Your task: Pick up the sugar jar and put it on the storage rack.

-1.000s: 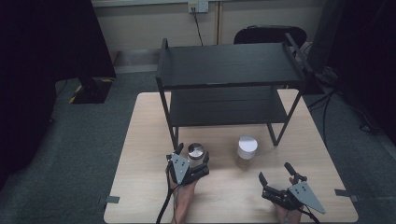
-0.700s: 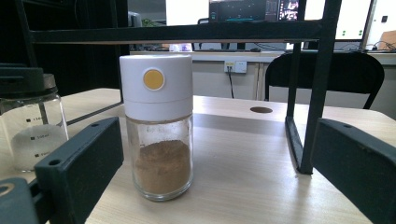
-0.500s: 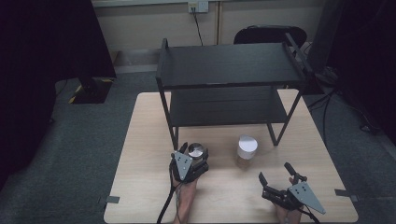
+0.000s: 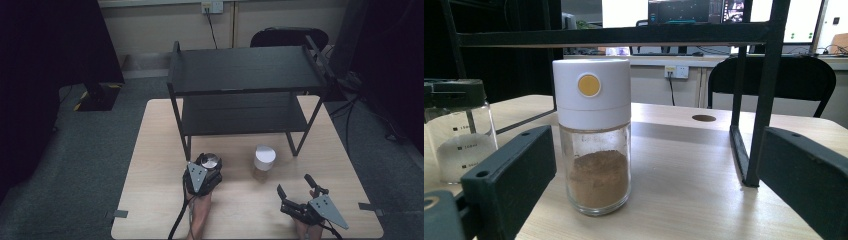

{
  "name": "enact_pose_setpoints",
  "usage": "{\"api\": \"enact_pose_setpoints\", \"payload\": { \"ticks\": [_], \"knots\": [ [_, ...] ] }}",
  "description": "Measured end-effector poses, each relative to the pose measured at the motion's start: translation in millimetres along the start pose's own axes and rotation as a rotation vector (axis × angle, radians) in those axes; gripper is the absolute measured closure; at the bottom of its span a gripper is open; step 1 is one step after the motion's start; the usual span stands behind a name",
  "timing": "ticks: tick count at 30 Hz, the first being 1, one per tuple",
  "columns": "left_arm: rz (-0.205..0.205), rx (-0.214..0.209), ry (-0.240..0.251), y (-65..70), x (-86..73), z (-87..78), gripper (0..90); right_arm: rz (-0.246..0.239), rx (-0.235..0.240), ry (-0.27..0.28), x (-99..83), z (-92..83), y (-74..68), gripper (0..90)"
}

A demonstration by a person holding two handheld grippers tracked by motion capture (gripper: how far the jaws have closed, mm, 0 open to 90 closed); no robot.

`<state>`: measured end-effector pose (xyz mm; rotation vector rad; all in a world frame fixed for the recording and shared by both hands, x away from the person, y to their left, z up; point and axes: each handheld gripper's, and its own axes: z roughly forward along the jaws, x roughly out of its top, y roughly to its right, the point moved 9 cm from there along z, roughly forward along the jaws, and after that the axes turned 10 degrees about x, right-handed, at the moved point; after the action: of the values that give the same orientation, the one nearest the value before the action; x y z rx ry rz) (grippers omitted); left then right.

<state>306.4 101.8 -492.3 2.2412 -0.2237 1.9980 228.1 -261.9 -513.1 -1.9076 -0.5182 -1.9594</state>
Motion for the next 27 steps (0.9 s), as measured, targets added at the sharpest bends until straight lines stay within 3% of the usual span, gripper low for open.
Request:
{"api": "enact_pose_setpoints", "payload": {
  "ticks": [4, 18, 21, 27],
  "knots": [
    [-0.012, 0.006, 0.028, 1.0, -5.0, -0.3, 35.1, 0.0, 0.0, 0.0, 0.0, 0.0, 0.0, 1.0],
    [-0.017, -0.01, 0.011, -1.6, -1.8, -2.7, 35.4, 0.0, -0.001, 0.0, 0.1, 0.1, -0.1, 1.1],
    [-0.039, -0.034, 0.005, -4.2, -0.3, -3.9, 35.4, 0.0, -0.001, 0.0, 0.0, 0.0, -0.1, 1.1],
    [-0.016, -0.046, 0.023, -2.6, 5.8, -8.8, 35.4, 0.0, -0.002, 0.0, 0.0, 0.1, -0.1, 1.1]
  ]
}}
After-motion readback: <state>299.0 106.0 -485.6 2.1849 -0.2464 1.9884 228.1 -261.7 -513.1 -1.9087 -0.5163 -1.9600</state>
